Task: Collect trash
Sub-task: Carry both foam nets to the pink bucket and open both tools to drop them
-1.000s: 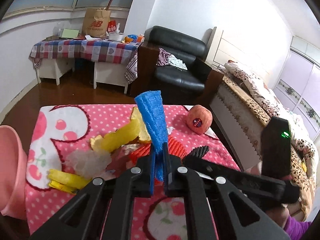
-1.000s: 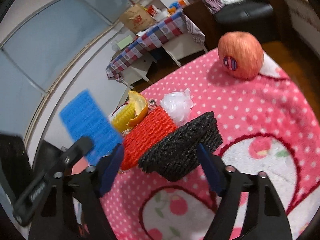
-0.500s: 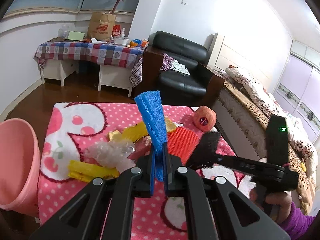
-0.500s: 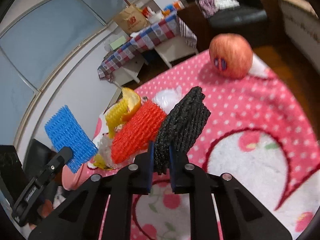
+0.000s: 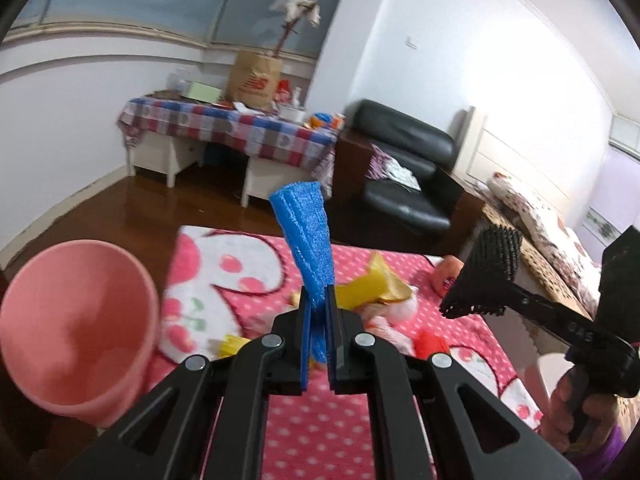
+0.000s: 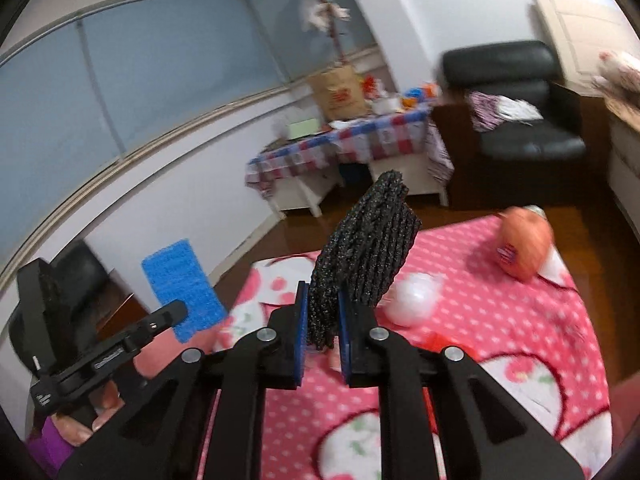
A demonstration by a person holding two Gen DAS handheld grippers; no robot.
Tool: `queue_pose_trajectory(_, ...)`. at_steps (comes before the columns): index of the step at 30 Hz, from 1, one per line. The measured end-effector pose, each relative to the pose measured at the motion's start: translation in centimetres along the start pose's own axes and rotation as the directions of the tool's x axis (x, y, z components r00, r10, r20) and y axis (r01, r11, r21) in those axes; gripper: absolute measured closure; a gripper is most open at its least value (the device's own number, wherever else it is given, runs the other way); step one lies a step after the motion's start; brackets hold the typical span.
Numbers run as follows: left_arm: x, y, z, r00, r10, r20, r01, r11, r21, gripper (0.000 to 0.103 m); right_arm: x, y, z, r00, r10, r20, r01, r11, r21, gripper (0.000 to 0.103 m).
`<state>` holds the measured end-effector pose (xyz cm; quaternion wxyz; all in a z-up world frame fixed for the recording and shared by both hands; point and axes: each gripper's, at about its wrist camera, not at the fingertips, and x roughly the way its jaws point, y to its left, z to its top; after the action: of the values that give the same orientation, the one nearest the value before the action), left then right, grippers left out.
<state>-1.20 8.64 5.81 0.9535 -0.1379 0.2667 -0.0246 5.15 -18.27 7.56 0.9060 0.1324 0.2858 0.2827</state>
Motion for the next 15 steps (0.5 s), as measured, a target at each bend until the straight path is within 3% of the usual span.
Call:
queue_pose_trajectory(7,-2.6,3.6,-0.3,0.996,0.076,0.045,-0.074,0.996,-0.053,0.098,3.0,4.0,0.5,0.988,0.130,-0.078,-0.132,0.991,-0.023,0.089)
queue_pose_trajectory(15,-5.7,8.2,-1.1,0.982,0.174,0.074,-0.164,0.980,-0.117,0.098,7.4,7.5,0.8,0.953,0.246,-0.175,-0.248,0.969,0.009,0.089)
